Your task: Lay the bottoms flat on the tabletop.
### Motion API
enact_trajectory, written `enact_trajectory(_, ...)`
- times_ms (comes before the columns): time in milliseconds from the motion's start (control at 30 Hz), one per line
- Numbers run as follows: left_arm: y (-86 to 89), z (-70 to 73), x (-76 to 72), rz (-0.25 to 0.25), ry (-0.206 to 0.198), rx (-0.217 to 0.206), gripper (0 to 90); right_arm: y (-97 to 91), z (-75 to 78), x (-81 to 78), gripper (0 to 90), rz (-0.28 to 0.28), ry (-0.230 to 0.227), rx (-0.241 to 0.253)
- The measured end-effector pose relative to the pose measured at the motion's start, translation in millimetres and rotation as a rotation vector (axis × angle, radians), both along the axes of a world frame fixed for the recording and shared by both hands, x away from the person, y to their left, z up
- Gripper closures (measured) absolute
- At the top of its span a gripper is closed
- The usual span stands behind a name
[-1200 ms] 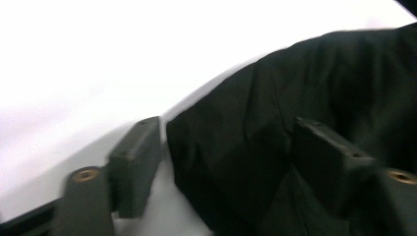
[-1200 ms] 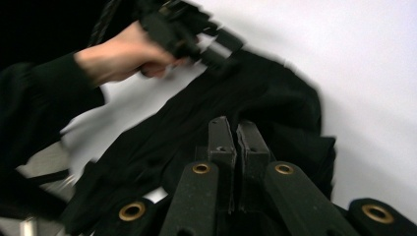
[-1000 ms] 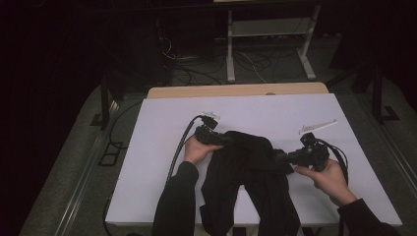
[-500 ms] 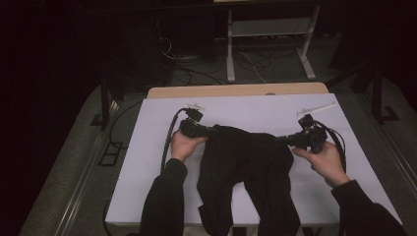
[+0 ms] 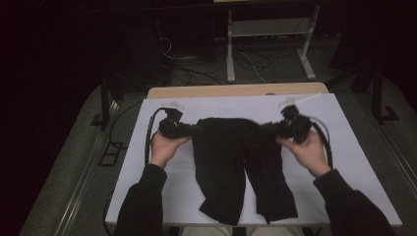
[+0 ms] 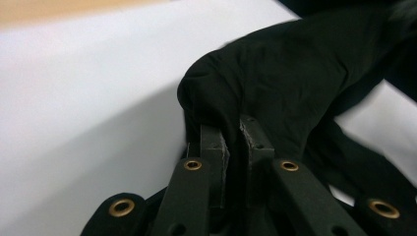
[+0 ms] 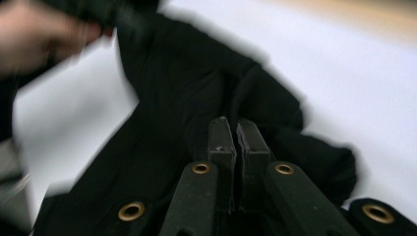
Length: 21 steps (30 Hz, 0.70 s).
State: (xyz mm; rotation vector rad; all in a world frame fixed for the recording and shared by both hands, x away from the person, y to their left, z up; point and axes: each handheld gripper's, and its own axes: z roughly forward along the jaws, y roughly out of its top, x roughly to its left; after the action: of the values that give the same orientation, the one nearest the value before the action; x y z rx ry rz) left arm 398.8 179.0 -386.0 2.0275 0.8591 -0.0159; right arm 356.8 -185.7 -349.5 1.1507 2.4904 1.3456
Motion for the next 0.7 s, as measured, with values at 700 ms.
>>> enact_trajectory(700, 2.2, -57.5, -58.6, -0.237, 0.19, 0.139, 81.0, -12.2, -93.8, -58.9, 70.5, 0.147, 0.331, 0.027)
